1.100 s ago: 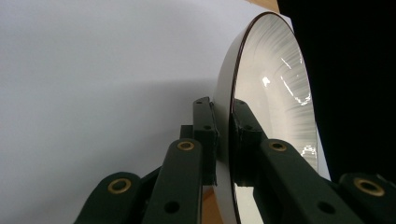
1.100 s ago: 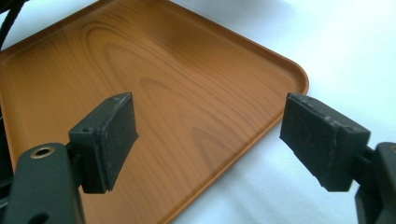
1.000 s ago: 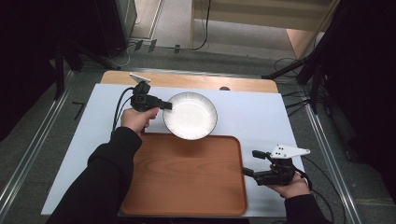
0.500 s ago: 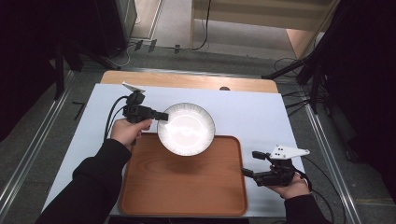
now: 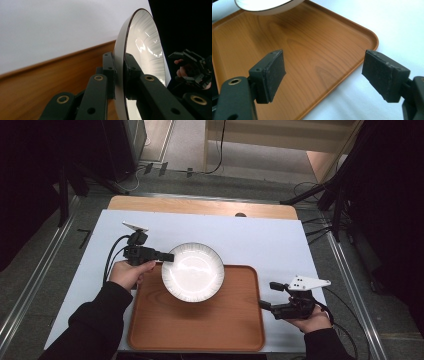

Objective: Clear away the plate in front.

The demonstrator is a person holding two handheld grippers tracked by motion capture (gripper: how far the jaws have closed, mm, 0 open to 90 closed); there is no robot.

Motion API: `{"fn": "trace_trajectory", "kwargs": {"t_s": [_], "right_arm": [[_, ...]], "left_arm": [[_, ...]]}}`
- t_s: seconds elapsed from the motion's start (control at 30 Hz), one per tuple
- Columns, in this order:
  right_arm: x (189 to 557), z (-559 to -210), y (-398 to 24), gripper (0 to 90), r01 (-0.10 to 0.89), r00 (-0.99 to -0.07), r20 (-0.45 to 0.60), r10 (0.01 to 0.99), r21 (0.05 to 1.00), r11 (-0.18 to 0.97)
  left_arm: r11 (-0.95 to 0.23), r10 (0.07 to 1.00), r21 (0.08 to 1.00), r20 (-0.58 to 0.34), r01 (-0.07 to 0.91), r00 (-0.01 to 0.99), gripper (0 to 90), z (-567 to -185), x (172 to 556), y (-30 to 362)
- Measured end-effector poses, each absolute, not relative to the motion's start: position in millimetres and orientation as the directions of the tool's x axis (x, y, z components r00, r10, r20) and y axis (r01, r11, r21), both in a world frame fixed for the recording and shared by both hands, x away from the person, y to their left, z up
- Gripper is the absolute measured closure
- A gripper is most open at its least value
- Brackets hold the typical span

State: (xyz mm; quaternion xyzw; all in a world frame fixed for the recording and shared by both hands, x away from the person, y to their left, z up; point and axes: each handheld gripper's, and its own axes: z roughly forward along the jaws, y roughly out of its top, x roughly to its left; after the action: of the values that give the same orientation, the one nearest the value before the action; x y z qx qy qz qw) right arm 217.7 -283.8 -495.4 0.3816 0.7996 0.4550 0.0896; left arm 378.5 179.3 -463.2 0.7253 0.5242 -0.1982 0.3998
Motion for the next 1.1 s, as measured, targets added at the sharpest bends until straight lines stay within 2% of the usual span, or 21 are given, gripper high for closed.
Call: {"fn": "trace_trajectory", "kwargs": {"t_s": [0.4, 1.1], "right_arm": [[218, -496, -282, 19.1, 0.531, -0.696, 0.203, 0.689, 0.791, 0.303], [217, -496, -282, 19.0, 0.531, -0.695, 0.202, 0.690, 0.792, 0.302]], "left_arm": [[-0.135, 0.591, 0.363, -0.717, 0.922, 0.369, 82.2, -476, 352, 188], [-0.148, 0.627, 0.335, -0.696, 0.931, 0.350, 81.9, -493, 325, 208]]}}
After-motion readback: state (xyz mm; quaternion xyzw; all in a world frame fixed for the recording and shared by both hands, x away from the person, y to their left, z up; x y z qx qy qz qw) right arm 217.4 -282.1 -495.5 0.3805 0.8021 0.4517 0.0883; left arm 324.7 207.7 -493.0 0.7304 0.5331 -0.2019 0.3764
